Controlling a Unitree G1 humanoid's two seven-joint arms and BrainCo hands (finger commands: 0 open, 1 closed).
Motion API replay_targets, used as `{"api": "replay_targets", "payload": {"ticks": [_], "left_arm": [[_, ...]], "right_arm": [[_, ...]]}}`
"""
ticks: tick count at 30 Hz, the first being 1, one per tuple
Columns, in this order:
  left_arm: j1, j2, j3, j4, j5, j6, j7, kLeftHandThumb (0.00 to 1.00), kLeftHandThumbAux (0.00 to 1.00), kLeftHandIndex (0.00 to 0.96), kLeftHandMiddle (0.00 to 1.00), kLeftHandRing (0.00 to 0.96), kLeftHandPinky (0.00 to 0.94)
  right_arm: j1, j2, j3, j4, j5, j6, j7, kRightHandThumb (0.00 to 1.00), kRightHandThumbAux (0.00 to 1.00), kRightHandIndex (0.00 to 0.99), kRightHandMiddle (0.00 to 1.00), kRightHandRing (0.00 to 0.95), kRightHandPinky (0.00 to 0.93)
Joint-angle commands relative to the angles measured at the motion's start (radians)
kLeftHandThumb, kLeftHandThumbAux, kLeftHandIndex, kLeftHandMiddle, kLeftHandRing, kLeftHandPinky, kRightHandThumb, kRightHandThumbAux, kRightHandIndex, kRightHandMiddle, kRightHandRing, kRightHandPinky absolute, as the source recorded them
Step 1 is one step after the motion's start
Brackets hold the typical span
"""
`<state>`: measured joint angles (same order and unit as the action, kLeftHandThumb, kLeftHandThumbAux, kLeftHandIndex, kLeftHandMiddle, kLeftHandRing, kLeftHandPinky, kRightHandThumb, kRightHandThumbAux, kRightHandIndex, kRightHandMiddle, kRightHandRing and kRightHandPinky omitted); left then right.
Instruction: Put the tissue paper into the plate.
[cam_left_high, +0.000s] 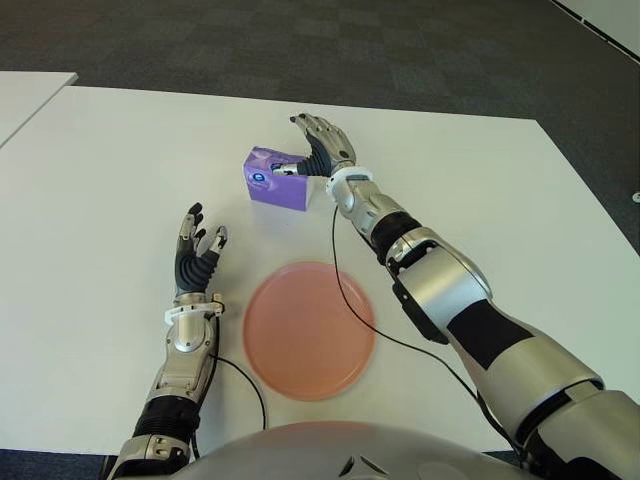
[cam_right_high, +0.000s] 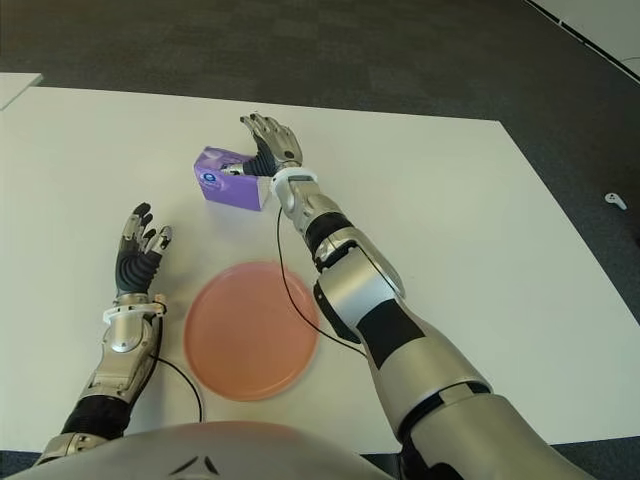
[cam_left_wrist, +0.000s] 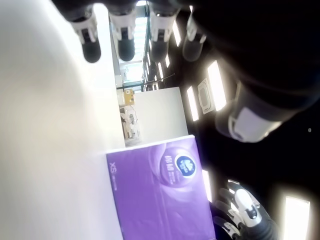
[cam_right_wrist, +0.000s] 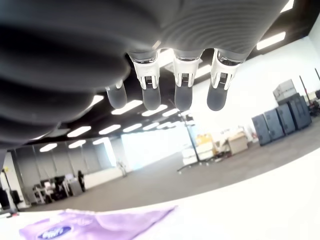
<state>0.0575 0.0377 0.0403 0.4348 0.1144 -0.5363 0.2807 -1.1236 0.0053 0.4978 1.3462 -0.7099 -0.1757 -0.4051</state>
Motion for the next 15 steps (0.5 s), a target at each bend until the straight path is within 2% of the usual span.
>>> {"api": "replay_targets", "payload": {"ticks": [1,15], "left_arm": [[0.102,-0.021,-0.008,0.082,0.014,0.02,0.0,0.0,0.57,0.0,0.0,0.0,0.0],[0.112,-0.031,-0.003,0.078,0.034,0.016,0.051,0.0,0.55,0.0,0.0,0.0,0.0]], "right_arm": [[-0.006,0.008,0.008,0.019,-0.002,0.027,0.028,0.214,0.437,0.0,0.0,0.0,0.0],[0.004,0.017,-0.008,0.027,0.019,0.064,0.086,0.219,0.467,0.0,0.0,0.0,0.0]]}}
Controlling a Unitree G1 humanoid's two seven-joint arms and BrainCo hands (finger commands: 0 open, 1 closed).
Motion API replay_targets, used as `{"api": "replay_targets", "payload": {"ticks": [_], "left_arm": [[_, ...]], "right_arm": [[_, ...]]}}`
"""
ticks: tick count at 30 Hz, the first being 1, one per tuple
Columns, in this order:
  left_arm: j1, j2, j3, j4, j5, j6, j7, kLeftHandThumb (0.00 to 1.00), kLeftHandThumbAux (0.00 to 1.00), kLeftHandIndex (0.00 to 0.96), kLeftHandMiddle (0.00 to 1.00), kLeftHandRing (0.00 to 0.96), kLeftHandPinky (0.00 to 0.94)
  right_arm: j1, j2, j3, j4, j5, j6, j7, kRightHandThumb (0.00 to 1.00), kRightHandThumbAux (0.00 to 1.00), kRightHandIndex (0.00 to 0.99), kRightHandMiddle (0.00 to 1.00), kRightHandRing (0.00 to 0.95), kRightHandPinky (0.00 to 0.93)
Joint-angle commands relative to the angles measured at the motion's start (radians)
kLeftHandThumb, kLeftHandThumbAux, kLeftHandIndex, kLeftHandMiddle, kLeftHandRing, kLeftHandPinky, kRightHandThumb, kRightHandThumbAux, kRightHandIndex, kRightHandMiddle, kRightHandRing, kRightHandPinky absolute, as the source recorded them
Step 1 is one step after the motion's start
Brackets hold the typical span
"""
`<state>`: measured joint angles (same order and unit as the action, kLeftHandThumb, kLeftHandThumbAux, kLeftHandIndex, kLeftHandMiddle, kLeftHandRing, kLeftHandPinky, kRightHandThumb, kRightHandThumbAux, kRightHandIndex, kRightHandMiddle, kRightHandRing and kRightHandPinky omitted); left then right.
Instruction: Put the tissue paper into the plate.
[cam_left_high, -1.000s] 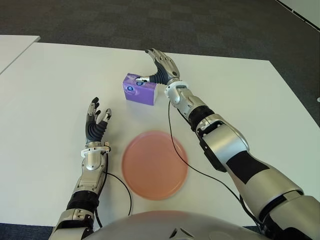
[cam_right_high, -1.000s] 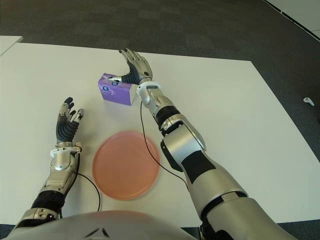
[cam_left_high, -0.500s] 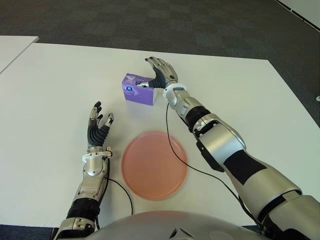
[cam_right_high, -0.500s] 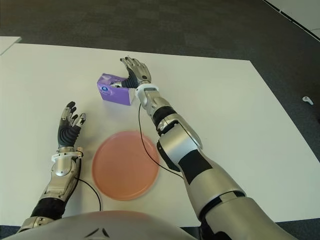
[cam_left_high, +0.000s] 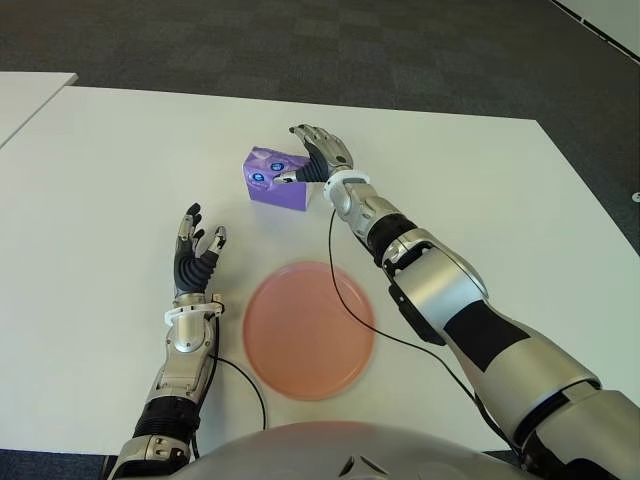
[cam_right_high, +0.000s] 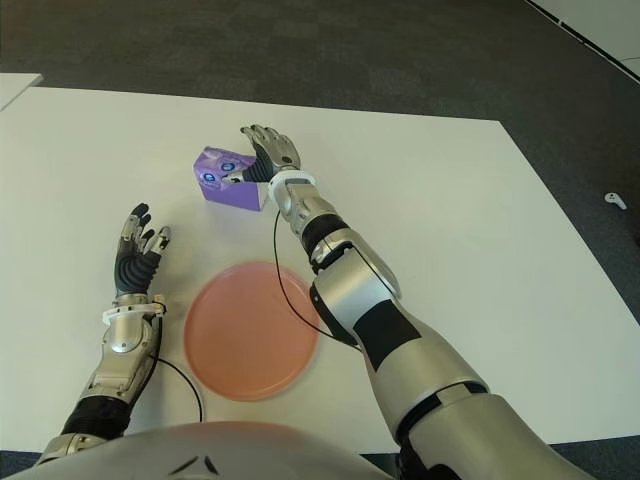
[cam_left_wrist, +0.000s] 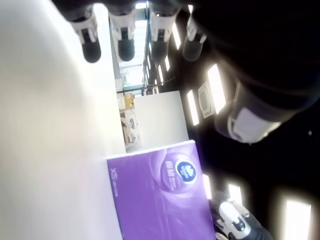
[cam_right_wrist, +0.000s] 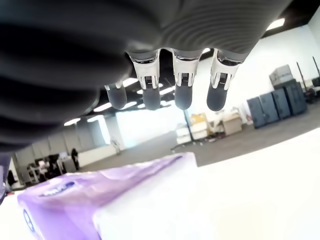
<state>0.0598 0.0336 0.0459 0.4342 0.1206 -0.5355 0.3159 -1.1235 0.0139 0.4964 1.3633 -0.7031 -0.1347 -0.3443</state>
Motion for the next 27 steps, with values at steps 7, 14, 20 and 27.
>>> {"api": "replay_targets", "payload": {"ticks": [7,14,20,27], "left_arm": [[0.107,-0.026,-0.007,0.075,0.023,0.026,0.019,0.0,0.547,0.0,0.0,0.0,0.0],[0.097,-0.029,-0.003,0.092,0.02,0.023,0.027,0.0,0.537,0.0,0.0,0.0,0.0],[0.091,-0.035,0.002,0.106,0.027,0.01,0.045,0.0,0.533,0.0,0.0,0.0,0.0],[0.098,-0.034,-0.002,0.105,0.037,-0.005,0.062,0.0,0.521,0.0,0.0,0.0,0.0]], "right_arm": [[0.014,0.011,-0.014,0.016,0.015,0.036,0.046,0.209,0.486,0.0,0.0,0.0,0.0],[0.02,0.033,-0.008,0.018,0.007,0.038,0.045,0.212,0.486,0.0,0.0,0.0,0.0],[0.017,0.048,0.002,0.017,-0.001,0.033,0.04,0.209,0.481,0.0,0.0,0.0,0.0],[0.019,0.058,0.004,0.02,-0.001,0.034,0.043,0.216,0.484,0.0,0.0,0.0,0.0]]}}
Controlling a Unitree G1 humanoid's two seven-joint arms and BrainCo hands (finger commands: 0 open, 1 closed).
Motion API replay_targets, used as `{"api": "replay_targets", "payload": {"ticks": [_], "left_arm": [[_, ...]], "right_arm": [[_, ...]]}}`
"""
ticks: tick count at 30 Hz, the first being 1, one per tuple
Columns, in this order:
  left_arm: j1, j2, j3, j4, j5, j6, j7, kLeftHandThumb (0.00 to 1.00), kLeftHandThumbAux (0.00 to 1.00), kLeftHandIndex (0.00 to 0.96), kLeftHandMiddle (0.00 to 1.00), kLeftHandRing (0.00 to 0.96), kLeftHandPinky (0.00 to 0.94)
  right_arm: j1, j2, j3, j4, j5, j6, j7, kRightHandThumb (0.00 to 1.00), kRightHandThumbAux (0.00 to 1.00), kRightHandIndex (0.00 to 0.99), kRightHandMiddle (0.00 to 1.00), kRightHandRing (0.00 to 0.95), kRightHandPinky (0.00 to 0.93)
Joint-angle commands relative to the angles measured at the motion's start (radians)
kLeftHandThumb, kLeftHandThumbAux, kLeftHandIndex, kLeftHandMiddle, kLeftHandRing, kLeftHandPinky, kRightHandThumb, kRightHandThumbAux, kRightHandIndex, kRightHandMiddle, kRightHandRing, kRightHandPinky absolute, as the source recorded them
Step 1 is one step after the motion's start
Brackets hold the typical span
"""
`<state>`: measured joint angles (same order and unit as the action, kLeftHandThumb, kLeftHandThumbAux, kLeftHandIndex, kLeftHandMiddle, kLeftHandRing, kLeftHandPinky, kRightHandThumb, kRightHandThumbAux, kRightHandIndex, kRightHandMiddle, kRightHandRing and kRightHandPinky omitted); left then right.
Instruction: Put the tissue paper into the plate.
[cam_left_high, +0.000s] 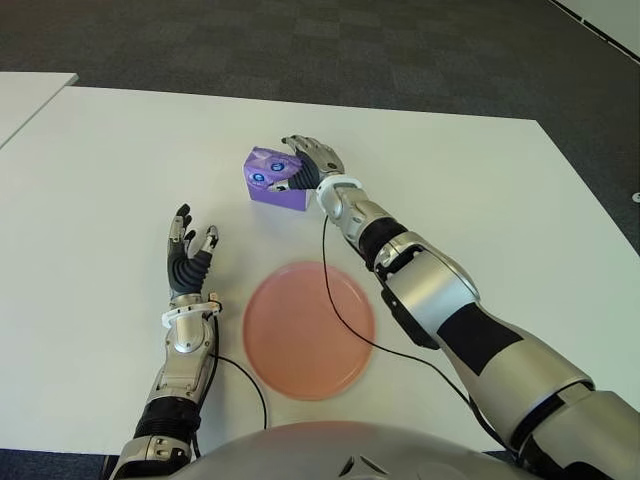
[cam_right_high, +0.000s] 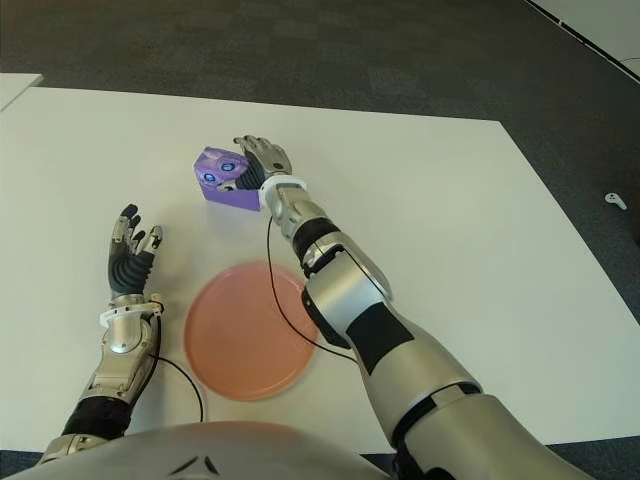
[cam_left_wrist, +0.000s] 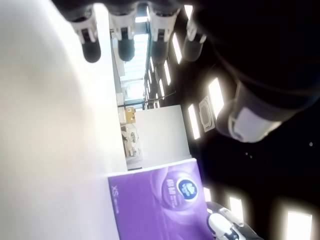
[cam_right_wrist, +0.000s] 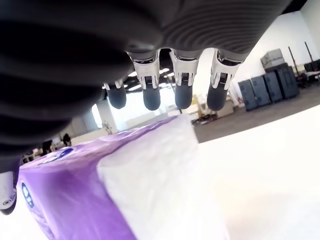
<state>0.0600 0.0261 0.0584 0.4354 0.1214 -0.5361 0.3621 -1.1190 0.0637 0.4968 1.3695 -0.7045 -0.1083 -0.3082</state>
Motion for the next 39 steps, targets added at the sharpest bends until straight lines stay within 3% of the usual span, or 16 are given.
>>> {"api": "replay_targets", "payload": {"ticks": [1,11,22,39], "left_arm": [[0.098,-0.026,-0.015,0.104,0.036,-0.005,0.017,0.0,0.521,0.0,0.0,0.0,0.0],[0.121,-0.025,-0.018,0.078,0.041,0.009,0.013,0.0,0.511,0.0,0.0,0.0,0.0],[0.127,-0.032,-0.014,0.072,0.036,0.009,0.017,0.0,0.514,0.0,0.0,0.0,0.0],[0.145,-0.034,-0.013,0.07,0.043,-0.025,0.031,0.0,0.514,0.0,0.0,0.0,0.0]], "right_arm": [[0.015,0.008,0.003,0.013,0.0,0.008,0.007,0.217,0.484,0.0,0.0,0.0,0.0],[0.023,0.026,0.028,0.022,-0.023,0.028,0.028,0.208,0.474,0.0,0.0,0.0,0.0],[0.072,0.062,0.105,0.029,-0.082,0.049,0.043,0.22,0.487,0.0,0.0,0.0,0.0],[0.13,0.058,0.136,0.037,-0.087,0.056,0.076,0.238,0.492,0.0,0.0,0.0,0.0]]}}
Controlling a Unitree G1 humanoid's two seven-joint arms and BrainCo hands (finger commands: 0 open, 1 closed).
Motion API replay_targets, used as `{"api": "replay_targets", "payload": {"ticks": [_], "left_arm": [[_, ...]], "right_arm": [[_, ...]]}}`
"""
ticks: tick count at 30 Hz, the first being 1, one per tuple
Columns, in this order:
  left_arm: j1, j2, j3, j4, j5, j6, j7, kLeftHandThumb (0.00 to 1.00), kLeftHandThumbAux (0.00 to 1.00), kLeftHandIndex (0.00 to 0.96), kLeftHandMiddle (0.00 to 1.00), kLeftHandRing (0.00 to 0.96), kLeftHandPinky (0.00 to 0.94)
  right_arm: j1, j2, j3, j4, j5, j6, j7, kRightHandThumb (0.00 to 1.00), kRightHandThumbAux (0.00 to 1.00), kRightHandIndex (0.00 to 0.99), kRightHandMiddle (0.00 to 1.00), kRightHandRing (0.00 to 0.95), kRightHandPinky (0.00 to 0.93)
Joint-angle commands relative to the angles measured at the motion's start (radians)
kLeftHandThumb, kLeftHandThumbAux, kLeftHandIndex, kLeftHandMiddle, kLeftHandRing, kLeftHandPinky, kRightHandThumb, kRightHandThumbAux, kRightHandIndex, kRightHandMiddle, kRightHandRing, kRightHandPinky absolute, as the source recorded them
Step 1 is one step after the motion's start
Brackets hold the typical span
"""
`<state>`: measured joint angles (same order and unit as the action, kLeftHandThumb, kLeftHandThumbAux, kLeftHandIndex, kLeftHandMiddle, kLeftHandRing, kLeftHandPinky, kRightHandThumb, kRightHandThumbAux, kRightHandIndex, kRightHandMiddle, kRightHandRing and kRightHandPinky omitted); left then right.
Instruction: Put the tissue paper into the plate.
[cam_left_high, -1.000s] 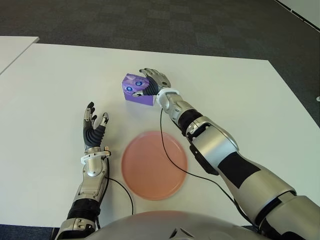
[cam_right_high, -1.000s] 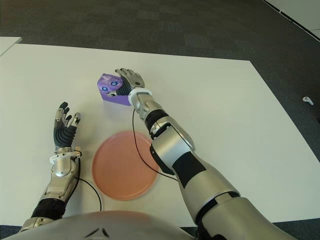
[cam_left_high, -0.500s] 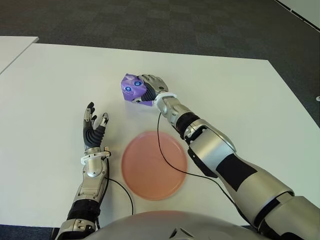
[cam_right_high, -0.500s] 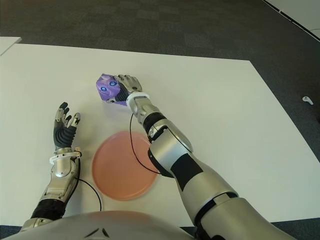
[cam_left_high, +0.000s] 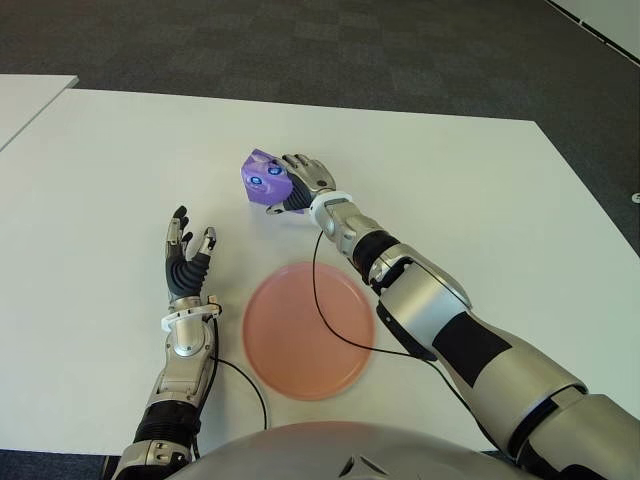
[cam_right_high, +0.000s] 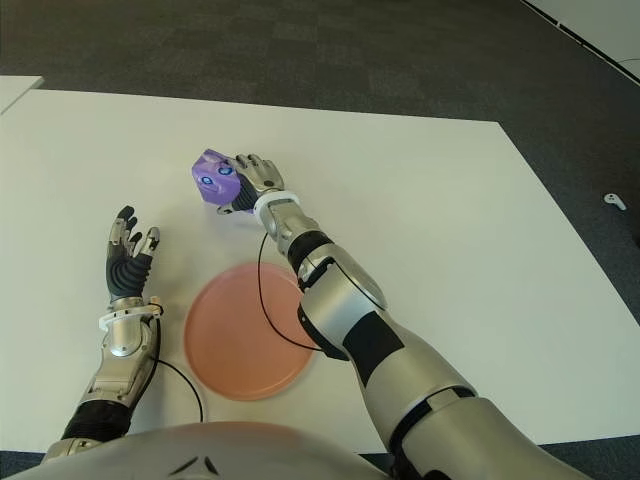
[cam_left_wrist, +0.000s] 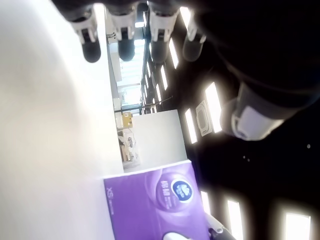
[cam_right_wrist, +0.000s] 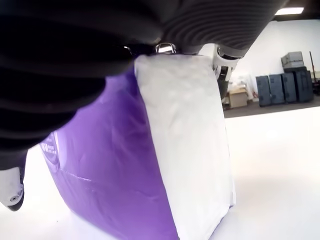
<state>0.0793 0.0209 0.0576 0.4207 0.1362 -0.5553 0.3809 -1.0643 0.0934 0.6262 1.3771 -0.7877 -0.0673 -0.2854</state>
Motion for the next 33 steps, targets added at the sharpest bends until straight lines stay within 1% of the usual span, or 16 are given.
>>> {"api": "replay_targets", "payload": {"ticks": [1,8,14,18,33], "left_arm": [[0.127,-0.029,-0.011,0.085,0.029,-0.008,0.014,0.0,0.515,0.0,0.0,0.0,0.0],[0.144,-0.03,-0.014,0.072,0.035,-0.009,0.015,0.0,0.504,0.0,0.0,0.0,0.0],[0.157,-0.03,-0.012,0.053,0.028,0.008,0.006,0.0,0.505,0.0,0.0,0.0,0.0],[0.164,-0.034,-0.01,0.044,0.025,0.017,0.008,0.0,0.509,0.0,0.0,0.0,0.0],[0.191,-0.051,-0.005,0.015,0.021,0.024,0.011,0.0,0.518,0.0,0.0,0.0,0.0]], "right_arm": [[0.076,0.026,0.005,0.029,-0.002,0.017,0.057,0.236,0.49,0.0,0.0,0.0,0.0],[0.085,0.015,-0.002,0.03,0.003,0.028,0.074,0.223,0.485,0.0,0.0,0.0,0.0],[0.125,-0.005,0.012,0.035,-0.014,0.037,0.073,0.228,0.488,0.0,0.0,0.0,0.0],[0.145,-0.007,0.025,0.036,-0.024,0.042,0.071,0.233,0.492,0.0,0.0,0.0,0.0],[0.167,-0.007,0.038,0.035,-0.019,0.044,0.089,0.244,0.501,0.0,0.0,0.0,0.0]]}}
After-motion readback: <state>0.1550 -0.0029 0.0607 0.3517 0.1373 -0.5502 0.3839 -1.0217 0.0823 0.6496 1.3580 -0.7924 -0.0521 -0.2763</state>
